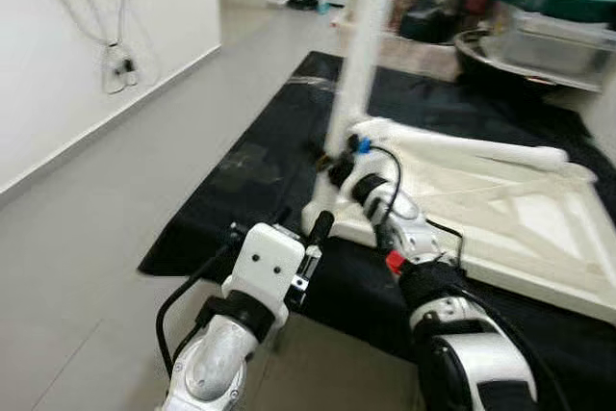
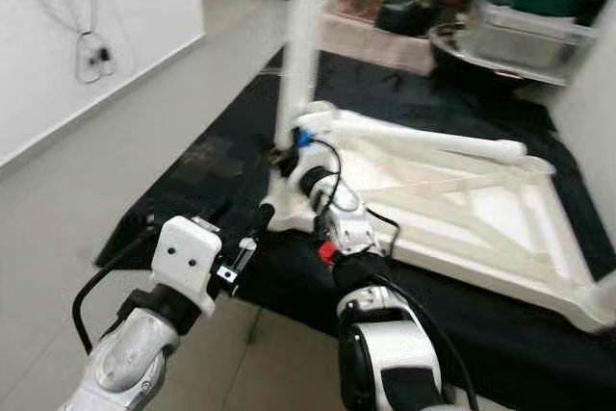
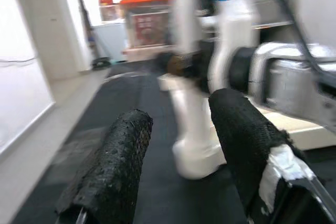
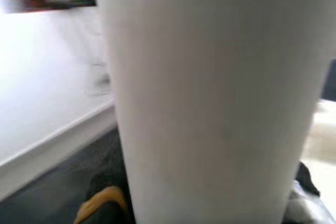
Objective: Building children table
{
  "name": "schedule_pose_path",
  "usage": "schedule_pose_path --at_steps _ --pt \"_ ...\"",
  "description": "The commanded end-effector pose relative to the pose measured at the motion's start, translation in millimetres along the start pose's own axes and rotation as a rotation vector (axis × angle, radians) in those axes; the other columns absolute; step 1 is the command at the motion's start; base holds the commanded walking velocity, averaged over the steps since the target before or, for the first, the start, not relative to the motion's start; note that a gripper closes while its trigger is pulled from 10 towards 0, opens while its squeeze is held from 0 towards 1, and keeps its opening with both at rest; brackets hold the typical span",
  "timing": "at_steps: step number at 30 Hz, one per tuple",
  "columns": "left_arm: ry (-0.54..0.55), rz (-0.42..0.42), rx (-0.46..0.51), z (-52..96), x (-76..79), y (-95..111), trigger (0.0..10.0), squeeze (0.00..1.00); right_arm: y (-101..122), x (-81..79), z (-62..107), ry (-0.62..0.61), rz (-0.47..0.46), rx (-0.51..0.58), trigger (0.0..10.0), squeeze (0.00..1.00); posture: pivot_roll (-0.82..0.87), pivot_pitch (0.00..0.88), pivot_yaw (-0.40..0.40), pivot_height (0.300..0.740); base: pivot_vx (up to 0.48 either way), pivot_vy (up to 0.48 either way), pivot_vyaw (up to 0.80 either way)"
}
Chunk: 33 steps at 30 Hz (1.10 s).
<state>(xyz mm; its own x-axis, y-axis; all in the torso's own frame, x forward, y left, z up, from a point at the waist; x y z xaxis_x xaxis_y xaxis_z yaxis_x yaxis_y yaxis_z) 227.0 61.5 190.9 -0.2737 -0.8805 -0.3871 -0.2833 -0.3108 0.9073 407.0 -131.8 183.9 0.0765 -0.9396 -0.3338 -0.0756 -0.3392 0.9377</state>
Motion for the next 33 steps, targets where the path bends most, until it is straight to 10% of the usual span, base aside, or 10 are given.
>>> schedule_pose_path --at_steps 1,5,6,8,9,12,13,16,17,33 --pt "-0.013 0.004 -0.009 -0.5 4.0 -1.8 10.0 0.0 -9.0 50.7 16.6 -0.318 0.0 0.0 0.0 0.0 0.15 0.061 -0.118 0.74 0.0 0.0 0.0" --pt "-0.014 0.003 -0.009 -0.4 4.3 -2.0 10.0 0.0 -16.7 48.3 27.4 -0.404 -0.014 -0.023 0.0 0.0 0.14 0.057 -0.116 0.74 0.0 0.0 0.0" --pt "-0.015 0.003 -0.008 -0.7 4.8 -2.0 10.0 0.0 -20.7 33.5 28.6 -0.358 -0.037 -0.02 6.2 0.0 0.15 0.054 -0.12 0.74 0.0 0.0 0.0" --pt "-0.015 0.003 -0.008 -0.7 4.8 -2.0 10.0 0.0 -20.7 33.5 28.6 -0.358 -0.037 -0.02 6.2 0.0 0.15 0.054 -0.12 0.74 0.0 0.0 0.0" --pt "-0.015 0.003 -0.008 -0.6 5.0 -2.2 10.0 0.0 -19.4 25.8 27.2 -0.314 -0.043 -0.001 10.0 0.0 0.14 0.052 -0.12 0.74 0.0 0.0 0.0" --pt "-0.014 0.002 -0.009 -0.5 4.9 -2.3 10.0 0.0 -17.9 17.4 25.3 -0.265 -0.052 0.021 10.0 0.0 0.15 0.051 -0.122 0.74 0.0 0.0 0.0" --pt "-0.013 0.002 -0.01 -0.2 4.7 -2.4 10.0 0.0 -13.9 10.6 23.6 -0.216 -0.045 0.053 10.0 1.0 0.15 0.049 -0.119 0.74 0.0 0.0 0.0" --pt "-0.013 0.001 -0.01 0.4 4.8 -2.5 10.0 0.0 -5.8 1.9 20.1 -0.17 -0.006 0.108 10.0 1.0 0.15 0.047 -0.12 0.74 0.0 0.0 0.0" --pt "-0.013 0.002 -0.01 0.7 5.2 -2.5 10.0 0.0 -4.8 -3.4 17.2 -0.102 -0.01 0.105 10.0 0.0 0.15 0.046 -0.117 0.74 0.0 0.0 0.0" --pt "-0.016 0.005 -0.011 0.7 6.1 -2.7 10.0 0.0 -17.1 -43.9 34.2 0.795 -0.168 -0.277 10.0 0.0 0.15 0.045 -0.121 0.74 0.0 0.0 0.0"
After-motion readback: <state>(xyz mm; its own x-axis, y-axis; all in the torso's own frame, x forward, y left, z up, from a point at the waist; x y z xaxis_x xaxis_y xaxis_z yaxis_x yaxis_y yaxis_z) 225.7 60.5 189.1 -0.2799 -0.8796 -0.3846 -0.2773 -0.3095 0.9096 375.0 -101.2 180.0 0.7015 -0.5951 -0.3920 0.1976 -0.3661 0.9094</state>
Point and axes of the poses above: a point about 5 cm out from each wrist's last joint towards the gripper, its own z axis pointing back from the gripper into the wrist, its own y axis along the axis of the wrist's last joint, x = y × z, the point moved 2 cm from there along -z, pointing out of the wrist towards the gripper, and after that the axes turned 13 degrees about -z, right-handed, at the moved point
